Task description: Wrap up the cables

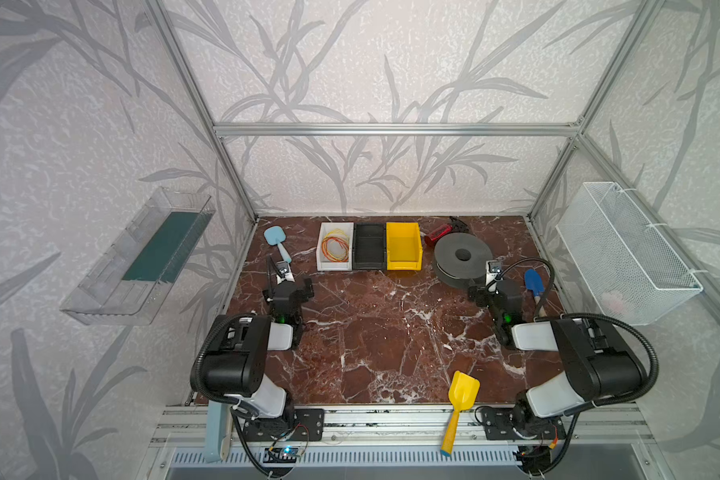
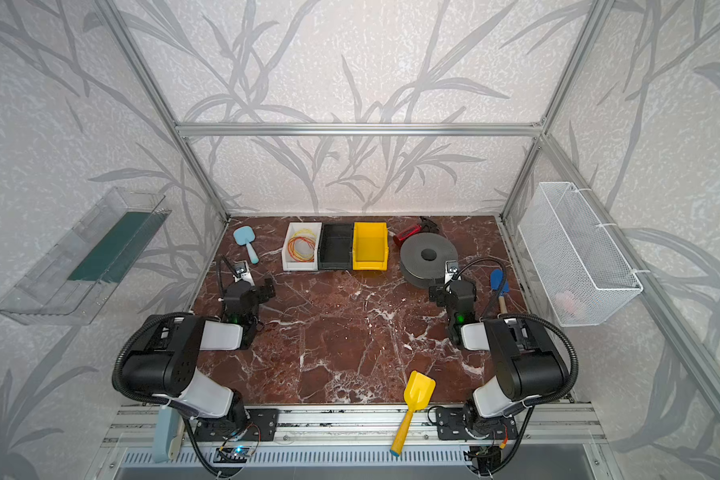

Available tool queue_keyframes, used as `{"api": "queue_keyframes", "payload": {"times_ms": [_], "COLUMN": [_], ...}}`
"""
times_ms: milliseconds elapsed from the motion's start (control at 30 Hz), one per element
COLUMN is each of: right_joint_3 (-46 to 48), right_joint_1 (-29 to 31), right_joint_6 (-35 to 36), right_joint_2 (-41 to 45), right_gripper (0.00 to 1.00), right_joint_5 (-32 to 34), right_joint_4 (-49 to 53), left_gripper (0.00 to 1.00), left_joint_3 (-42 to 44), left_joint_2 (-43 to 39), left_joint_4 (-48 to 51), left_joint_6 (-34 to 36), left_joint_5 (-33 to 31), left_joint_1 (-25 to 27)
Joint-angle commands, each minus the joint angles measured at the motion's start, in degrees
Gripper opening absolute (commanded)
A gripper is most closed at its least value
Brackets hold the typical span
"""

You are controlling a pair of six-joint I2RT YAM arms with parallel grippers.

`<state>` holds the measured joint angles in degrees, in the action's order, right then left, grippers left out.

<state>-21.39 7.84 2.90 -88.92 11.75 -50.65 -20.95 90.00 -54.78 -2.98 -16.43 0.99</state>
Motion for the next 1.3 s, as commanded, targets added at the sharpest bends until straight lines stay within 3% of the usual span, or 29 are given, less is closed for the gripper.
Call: {"api": "queue_keyframes", "payload": {"times_ms": [0, 1000, 1100, 1200, 1267], "right_joint_3": [-0.9, -1.0, -0.3, -4.7, -8.3], "right_joint_1": [0.2, -0.2, -0.1, -0.2, -0.2], "right_joint_6": [-0.2, -0.5, -0.2, -1.8, -2.0], "right_joint_2": [0.4, 0.4, 2.5, 11.3, 15.4], "right_gripper": [0.99, 0.99, 0.99, 0.99, 0.99], "right_joint_5": [0.7, 0.1, 2.3, 3.5, 4.5], "right_joint_4": [0.2, 0.4, -1.7, 15.0, 24.1], "left_gripper": [0.99, 0.99, 0.99, 0.99, 0.99], "left_joint_3": [-0.4, -0.4, -0.7, -2.3, -7.6], "left_joint_2": [0.3, 0.1, -1.0, -3.6, -7.0], "left_joint_4": [-1.0, -0.8, 0.9, 5.8, 18.8], "left_joint_6": [0.4, 0.1, -0.8, 0.5, 0.5], "left_joint_5": [0.1, -0.1, -3.8, -2.2, -5.9], "left_joint_1": [-0.2, -0.2, -0.1, 0.1, 1.0]}}
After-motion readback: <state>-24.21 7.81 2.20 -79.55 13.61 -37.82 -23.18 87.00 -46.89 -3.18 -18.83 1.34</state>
